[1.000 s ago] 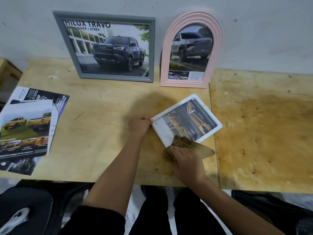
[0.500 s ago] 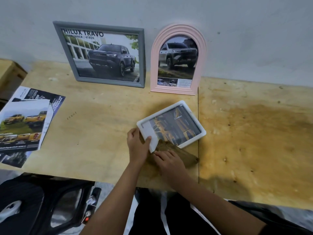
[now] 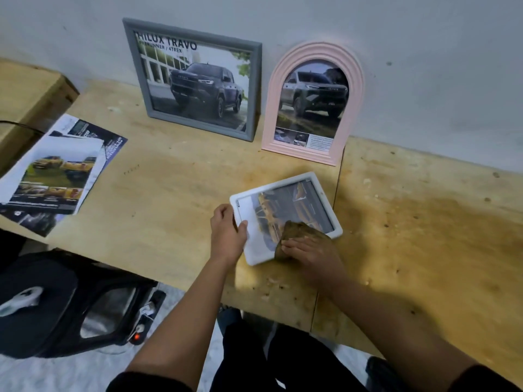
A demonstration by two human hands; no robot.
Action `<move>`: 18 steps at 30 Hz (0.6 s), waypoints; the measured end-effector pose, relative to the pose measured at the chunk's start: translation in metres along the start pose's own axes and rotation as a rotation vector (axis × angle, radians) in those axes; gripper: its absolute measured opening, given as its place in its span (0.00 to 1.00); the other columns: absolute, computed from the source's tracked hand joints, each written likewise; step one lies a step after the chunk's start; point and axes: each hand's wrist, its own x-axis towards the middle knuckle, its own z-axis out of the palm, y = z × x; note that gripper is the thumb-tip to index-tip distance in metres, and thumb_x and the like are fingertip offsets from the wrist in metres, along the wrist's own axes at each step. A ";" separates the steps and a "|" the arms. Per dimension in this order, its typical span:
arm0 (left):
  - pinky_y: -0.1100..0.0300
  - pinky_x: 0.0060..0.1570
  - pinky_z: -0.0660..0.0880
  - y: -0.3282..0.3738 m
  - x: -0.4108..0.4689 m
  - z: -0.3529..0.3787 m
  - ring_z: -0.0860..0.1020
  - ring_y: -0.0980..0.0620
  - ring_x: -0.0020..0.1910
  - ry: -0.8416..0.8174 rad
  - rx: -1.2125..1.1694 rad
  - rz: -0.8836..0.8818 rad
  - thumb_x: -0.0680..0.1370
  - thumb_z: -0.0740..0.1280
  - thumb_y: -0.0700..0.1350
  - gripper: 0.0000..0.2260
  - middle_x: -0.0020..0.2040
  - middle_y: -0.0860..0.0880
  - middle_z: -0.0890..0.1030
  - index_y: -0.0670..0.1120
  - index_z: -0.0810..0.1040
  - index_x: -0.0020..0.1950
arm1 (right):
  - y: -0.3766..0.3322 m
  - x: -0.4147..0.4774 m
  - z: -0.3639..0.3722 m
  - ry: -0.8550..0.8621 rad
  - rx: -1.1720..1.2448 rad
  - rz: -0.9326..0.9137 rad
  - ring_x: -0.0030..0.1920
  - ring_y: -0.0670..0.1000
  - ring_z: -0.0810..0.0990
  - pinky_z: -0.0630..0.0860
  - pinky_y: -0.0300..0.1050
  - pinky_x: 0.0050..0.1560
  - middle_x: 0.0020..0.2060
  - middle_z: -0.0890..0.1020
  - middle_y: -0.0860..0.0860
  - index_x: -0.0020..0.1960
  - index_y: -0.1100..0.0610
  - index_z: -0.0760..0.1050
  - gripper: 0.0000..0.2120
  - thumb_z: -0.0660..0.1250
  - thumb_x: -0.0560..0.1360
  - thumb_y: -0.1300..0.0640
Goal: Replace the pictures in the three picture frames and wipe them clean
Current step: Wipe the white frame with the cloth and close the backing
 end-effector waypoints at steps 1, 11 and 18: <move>0.57 0.62 0.63 0.000 0.000 0.000 0.63 0.43 0.67 -0.002 -0.001 0.000 0.78 0.64 0.44 0.20 0.69 0.42 0.64 0.38 0.67 0.68 | 0.003 0.000 -0.001 0.010 0.003 -0.010 0.48 0.50 0.84 0.79 0.50 0.52 0.49 0.85 0.50 0.49 0.56 0.83 0.14 0.65 0.66 0.63; 0.57 0.65 0.62 0.001 -0.002 0.001 0.61 0.44 0.68 0.005 -0.035 -0.040 0.78 0.63 0.44 0.21 0.70 0.43 0.63 0.40 0.66 0.70 | 0.052 -0.014 -0.039 -0.023 -0.195 0.012 0.46 0.52 0.85 0.81 0.49 0.45 0.47 0.85 0.51 0.47 0.56 0.84 0.20 0.56 0.65 0.62; 0.57 0.65 0.61 0.002 -0.004 0.002 0.61 0.43 0.69 0.011 -0.050 -0.031 0.79 0.62 0.43 0.20 0.70 0.43 0.63 0.40 0.66 0.70 | 0.068 -0.021 -0.061 0.090 -0.148 0.347 0.51 0.60 0.81 0.79 0.52 0.46 0.52 0.83 0.57 0.48 0.61 0.83 0.16 0.70 0.64 0.74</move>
